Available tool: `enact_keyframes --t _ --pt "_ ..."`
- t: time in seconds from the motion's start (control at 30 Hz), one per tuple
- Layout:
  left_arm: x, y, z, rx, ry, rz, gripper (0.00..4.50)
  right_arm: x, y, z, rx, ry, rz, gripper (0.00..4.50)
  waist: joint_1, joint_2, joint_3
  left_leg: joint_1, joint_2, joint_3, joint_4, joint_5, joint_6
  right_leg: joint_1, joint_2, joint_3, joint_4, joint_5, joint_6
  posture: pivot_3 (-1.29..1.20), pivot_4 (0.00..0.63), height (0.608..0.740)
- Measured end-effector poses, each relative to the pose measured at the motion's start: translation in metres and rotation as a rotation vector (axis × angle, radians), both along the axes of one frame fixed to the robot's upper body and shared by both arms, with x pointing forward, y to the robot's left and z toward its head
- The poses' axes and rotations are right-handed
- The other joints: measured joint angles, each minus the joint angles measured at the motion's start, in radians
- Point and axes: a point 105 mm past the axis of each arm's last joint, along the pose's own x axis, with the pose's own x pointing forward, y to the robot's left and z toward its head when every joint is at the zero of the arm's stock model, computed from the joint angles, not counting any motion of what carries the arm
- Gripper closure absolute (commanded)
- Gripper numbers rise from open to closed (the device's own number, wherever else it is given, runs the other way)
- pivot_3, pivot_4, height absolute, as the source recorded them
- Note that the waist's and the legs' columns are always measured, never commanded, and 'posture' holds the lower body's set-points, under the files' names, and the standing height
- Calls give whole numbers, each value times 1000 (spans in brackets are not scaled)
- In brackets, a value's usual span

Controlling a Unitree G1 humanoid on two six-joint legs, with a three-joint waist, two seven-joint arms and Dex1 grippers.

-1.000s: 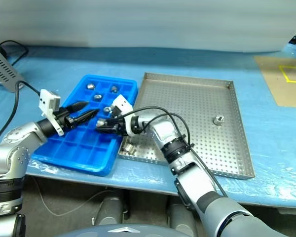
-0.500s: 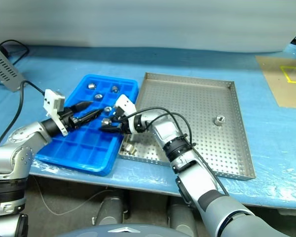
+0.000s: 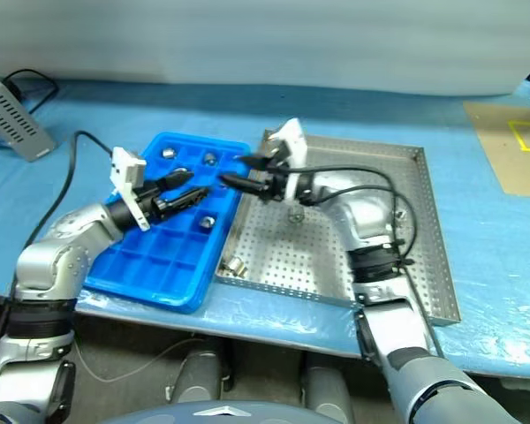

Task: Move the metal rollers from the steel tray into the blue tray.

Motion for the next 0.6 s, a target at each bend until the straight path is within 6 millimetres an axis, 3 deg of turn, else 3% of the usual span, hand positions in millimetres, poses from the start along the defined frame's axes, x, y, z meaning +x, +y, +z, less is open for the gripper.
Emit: enact_keyframes --t 0.07,0.2,0.37,0.47,0.6 --pt "8 -12 2 -4 -9 -30 863 2 -26 -6 -20 16 -90 916 -2 0 0 1 0 0 0 0 0 1 0 1 0 0 0 -164 150 740" --pt "23 -46 -4 75 -48 -103 863 1 -56 -24 -51 58 -224 916 -20 0 0 1 -1 1 0 0 0 1 0 2 0 0 0 -226 150 740" --pt "27 -98 -15 127 -64 -275 863 -5 -76 -40 -65 81 -346 916 -50 0 0 1 -1 2 1 -1 2 0 0 3 -1 0 0 -308 150 740" --pt "32 -117 -20 161 -67 -338 863 -8 -80 -42 -65 78 -400 916 -69 0 0 2 -1 3 1 -2 4 1 0 4 -1 0 0 -350 150 740" --pt "37 -119 -45 221 -19 -363 863 -13 -84 -41 -60 69 -442 916 -89 0 0 2 -1 3 2 -4 7 1 1 4 -1 0 0 -395 150 740"
